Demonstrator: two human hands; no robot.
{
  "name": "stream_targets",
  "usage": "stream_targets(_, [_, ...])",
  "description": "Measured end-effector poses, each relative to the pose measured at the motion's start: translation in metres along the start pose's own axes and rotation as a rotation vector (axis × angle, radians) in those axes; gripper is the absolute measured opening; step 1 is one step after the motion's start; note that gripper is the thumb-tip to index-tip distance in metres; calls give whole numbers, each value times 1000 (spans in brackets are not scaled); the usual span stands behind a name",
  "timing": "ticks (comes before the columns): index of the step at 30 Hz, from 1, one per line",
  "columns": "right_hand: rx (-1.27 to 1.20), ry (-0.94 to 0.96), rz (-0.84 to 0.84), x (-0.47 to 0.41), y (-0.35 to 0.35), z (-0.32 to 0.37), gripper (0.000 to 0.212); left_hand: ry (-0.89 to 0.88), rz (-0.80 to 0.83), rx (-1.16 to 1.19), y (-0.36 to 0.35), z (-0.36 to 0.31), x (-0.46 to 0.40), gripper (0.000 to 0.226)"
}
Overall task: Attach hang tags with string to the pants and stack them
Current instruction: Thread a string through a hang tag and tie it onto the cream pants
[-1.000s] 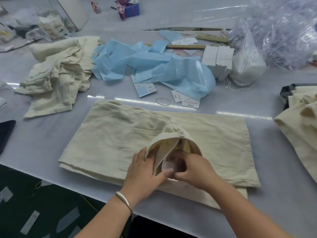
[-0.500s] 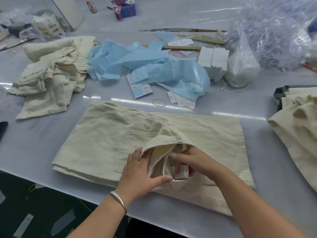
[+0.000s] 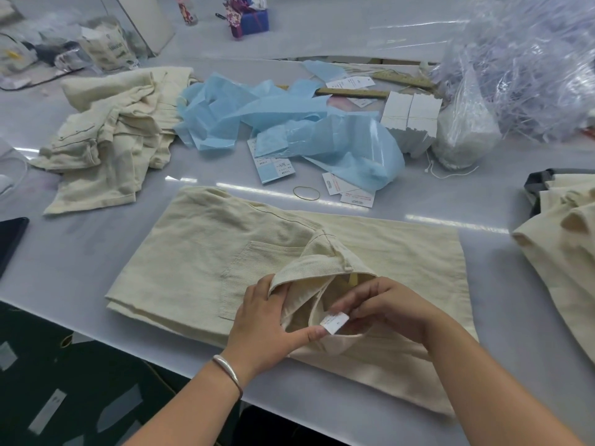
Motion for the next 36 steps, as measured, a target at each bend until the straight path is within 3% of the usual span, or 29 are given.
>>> stream_targets(4, [124,48,-107,5,-3,1,32,-6,-10,-5,1,0,0,109])
stream_targets(9, [78,66,-151,11,-6,8,19,-18,-11,0,2,0,-1,110])
stream_targets(14, [127,99,-221,19,-1,16,21,-21,15,8,5,-5,3,113])
stream_targets(17, [154,269,-430,26,15,46,29,-90,-41,145,19,-19,8,93])
stream_targets(21, [38,530,-637,36,30,96,33,-336,-212,434,63,-52,18,40])
stream_targets(23, [9,602,-688,30,30,118,34,-370,-59,684,64,-63,15,35])
stream_targets(25, [38,629,-708,15,26,139,32,-279,206,955,48,-66,5,43])
stream_targets(27, [91,617,-705,-8,18,158,31,-183,301,963,36,-53,-11,44])
stream_targets(32, [216,496,-682,-98,-9,185,27,-91,-15,804,92,38,-90,8])
stream_targets(36, [248,373,-680,-182,-27,194,24,62,-247,745,160,130,-183,17])
Point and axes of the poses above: each hand's wrist, its own x-axis away from the middle knuckle, its own y-axis out of the back of the hand, z = x × y, the point moved 9 cm from there along -x, towards the middle knuckle, and after that the axes turned 3 degrees about -x, right-handed, at the moved point
